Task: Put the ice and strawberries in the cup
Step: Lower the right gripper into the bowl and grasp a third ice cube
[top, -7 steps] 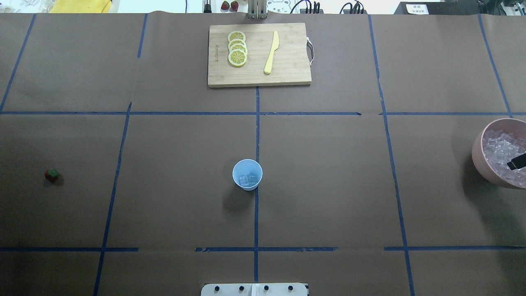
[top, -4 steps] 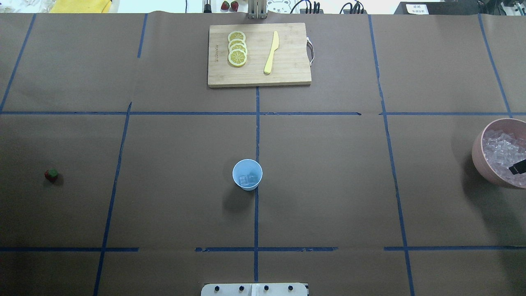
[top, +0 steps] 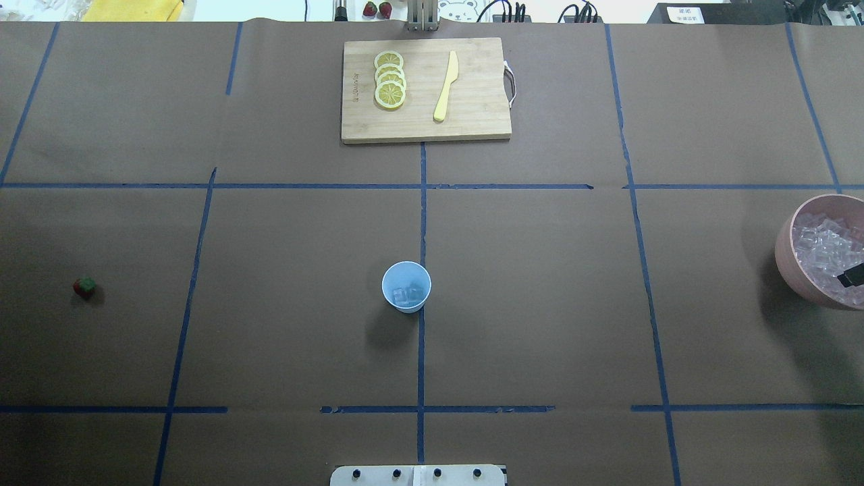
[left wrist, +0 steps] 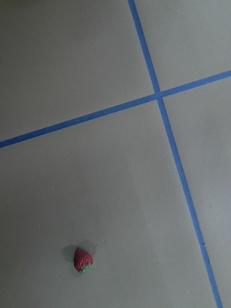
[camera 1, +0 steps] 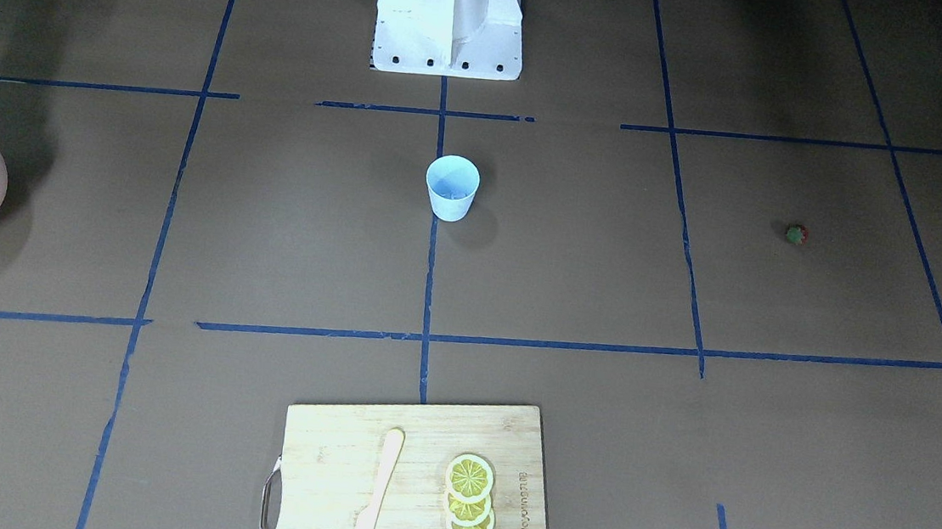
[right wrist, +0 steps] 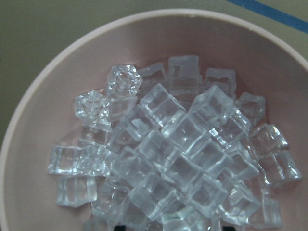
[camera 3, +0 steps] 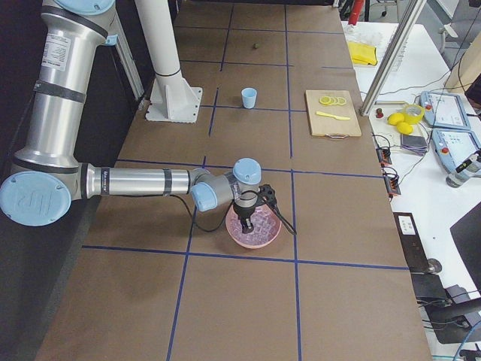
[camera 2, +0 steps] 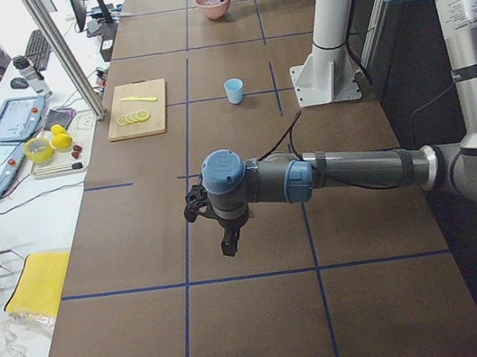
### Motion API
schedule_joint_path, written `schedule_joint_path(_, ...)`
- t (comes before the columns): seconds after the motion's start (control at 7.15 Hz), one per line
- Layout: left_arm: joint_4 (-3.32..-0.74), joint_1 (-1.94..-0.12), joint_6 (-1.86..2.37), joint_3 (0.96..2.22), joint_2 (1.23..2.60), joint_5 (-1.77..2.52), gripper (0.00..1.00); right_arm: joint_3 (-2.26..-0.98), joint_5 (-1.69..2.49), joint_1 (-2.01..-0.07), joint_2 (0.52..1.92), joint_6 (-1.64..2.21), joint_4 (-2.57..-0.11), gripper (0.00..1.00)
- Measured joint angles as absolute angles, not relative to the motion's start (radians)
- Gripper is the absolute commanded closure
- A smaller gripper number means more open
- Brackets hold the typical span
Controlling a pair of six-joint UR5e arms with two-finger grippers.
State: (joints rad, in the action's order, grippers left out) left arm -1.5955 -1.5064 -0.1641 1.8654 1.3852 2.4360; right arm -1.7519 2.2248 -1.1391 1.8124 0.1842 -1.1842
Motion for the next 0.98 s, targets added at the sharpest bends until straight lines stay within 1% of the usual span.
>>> schedule_joint_path(0.14, -1.596, -1.506, -0.164, 1.865, 1.385, 2.436, 0.0, -1.752, 2.225, -1.139, 1.813, 0.18, -1.184, 0.96)
schedule_joint_path(0.56, -1.597, -1.506, -0.164, 1.865, 1.385, 2.436, 0.0, -1.793, 2.23, -1.143, 1.813, 0.186, -1.195, 0.96)
schedule_joint_path(0.7, -1.597, -1.506, -0.164, 1.865, 1.385, 2.436, 0.0, -1.823, 2.233, -1.147, 1.794, 0.199, -1.221, 0.96)
schedule_joint_path(0.98, -1.597, -1.506, -0.164, 1.864, 1.385, 2.436, 0.0, -1.887, 2.231, -1.16, 1.704, 0.218, -1.323, 0.94)
